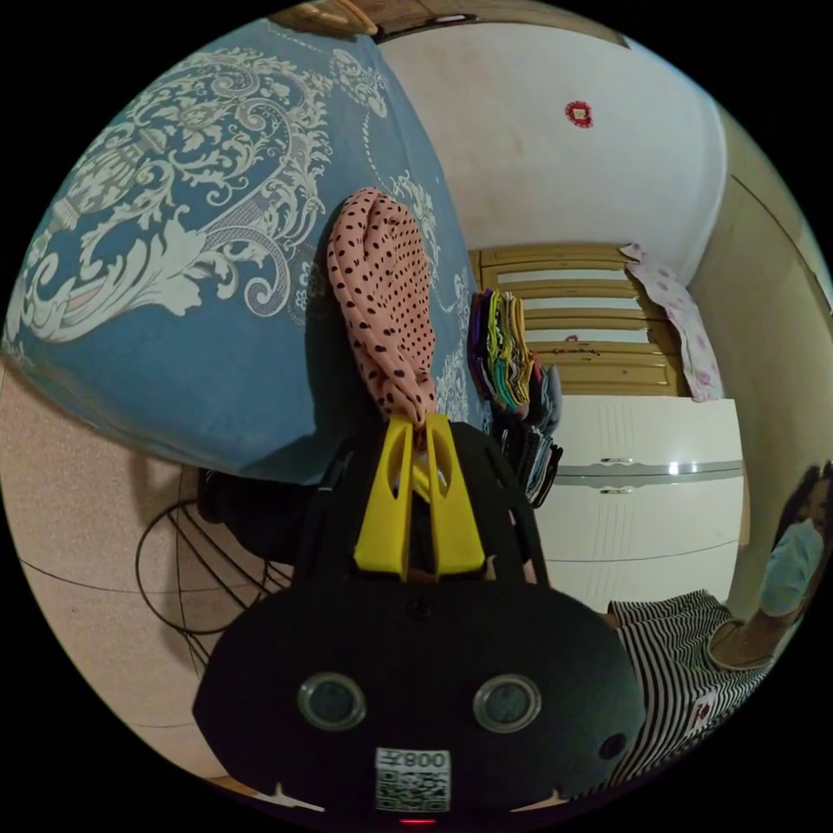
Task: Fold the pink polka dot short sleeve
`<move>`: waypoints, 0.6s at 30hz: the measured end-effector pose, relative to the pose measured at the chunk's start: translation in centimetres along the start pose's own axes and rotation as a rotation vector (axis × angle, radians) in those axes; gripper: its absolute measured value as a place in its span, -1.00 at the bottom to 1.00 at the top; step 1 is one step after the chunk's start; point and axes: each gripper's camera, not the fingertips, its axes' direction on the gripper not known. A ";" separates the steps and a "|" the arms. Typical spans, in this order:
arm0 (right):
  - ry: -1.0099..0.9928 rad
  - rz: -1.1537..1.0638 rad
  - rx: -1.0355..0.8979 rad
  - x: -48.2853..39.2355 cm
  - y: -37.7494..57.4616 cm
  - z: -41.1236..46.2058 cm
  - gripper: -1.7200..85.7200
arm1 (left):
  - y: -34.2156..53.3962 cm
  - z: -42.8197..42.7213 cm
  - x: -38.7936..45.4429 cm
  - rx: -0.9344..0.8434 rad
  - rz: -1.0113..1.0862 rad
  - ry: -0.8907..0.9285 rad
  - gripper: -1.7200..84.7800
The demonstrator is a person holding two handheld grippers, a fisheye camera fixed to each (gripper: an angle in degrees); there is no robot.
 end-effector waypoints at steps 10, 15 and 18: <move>0.031 -0.034 0.027 0.5 0.5 1.6 -0.92 | -2.9 -2.5 0.8 -0.017 0.021 0.048 -0.88; 0.051 -0.087 0.004 -0.2 1.2 2.0 -0.94 | -4.9 -5.3 0.2 0.064 0.007 0.113 -0.85; 0.056 -0.117 -0.014 -0.8 1.9 2.1 -0.94 | -7.2 -5.9 -0.2 0.063 -0.010 0.108 -0.80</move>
